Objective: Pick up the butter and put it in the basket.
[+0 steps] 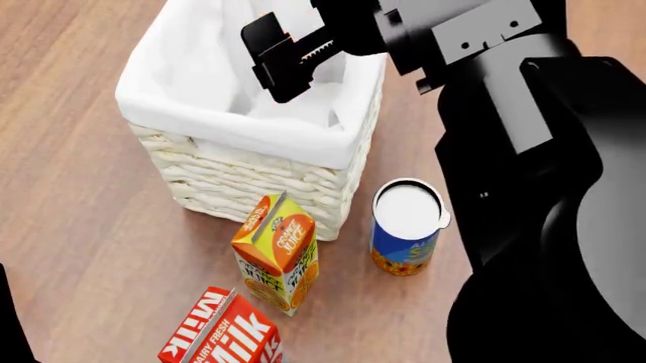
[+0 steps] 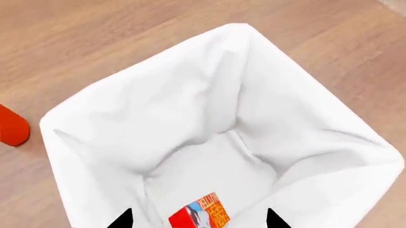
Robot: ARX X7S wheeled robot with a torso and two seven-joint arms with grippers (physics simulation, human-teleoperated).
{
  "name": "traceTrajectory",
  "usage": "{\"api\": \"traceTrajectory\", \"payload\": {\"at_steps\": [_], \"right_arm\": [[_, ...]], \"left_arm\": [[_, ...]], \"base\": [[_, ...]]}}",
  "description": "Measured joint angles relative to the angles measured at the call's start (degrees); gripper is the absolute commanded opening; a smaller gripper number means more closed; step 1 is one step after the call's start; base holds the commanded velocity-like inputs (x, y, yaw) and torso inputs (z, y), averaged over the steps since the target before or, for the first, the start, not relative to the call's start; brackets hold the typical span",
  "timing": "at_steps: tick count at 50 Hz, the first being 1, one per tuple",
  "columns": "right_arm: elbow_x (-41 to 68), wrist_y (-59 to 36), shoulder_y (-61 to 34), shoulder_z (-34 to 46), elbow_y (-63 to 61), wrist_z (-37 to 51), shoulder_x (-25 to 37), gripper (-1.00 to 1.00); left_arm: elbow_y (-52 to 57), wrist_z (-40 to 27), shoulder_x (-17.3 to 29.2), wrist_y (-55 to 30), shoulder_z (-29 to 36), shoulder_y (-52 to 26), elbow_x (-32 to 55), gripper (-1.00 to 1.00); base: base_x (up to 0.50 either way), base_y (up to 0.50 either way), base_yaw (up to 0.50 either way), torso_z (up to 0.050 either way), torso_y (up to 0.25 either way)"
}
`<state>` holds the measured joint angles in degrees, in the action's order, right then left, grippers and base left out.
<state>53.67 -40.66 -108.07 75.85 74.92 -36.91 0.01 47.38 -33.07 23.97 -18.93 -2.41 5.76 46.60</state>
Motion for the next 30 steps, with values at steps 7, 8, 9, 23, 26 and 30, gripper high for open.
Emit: {"api": "traceTrajectory", "payload": {"at_steps": [7, 8, 9, 23, 26, 30], "right_arm": [[-5.97, 2.82, -0.15, -5.25, 0.02, 1.28, 0.03, 1.00], [-7.12, 3.38, -0.17, -6.27, 0.02, 1.56, 0.06, 1.00], [-8.30, 3.98, -0.18, -7.33, 0.02, 1.85, 0.09, 1.00], [-19.52, 12.39, 1.54, -18.94, -6.86, 7.38, 2.99, 1.00], [-20.12, 12.46, 2.96, -20.39, -11.94, 9.79, 4.87, 1.00], [-20.48, 12.38, 5.19, -22.04, -19.14, 13.22, 7.62, 1.00]], "left_arm": [[0.08, 0.04, 0.12, 0.20, 0.11, 0.12, 0.04, 1.00], [0.08, 0.05, 0.13, 0.23, 0.13, 0.13, 0.03, 1.00], [0.08, 0.06, 0.14, 0.25, 0.16, 0.14, 0.03, 1.00], [0.22, 0.30, 0.37, 0.80, 0.33, 0.30, 0.04, 1.00], [0.20, 0.37, 0.44, 0.93, 0.32, 0.29, 0.09, 1.00], [0.16, 0.45, 0.56, 1.08, 0.27, 0.24, 0.22, 1.00]], "base": [[0.00, 0.00, 0.00, 0.000, 0.000], [0.00, 0.00, 0.00, 0.000, 0.000], [0.00, 0.00, 0.00, 0.000, 0.000], [0.00, 0.00, 0.00, 0.000, 0.000], [0.00, 0.00, 0.00, 0.000, 0.000], [0.00, 0.00, 0.00, 0.000, 0.000]]}}
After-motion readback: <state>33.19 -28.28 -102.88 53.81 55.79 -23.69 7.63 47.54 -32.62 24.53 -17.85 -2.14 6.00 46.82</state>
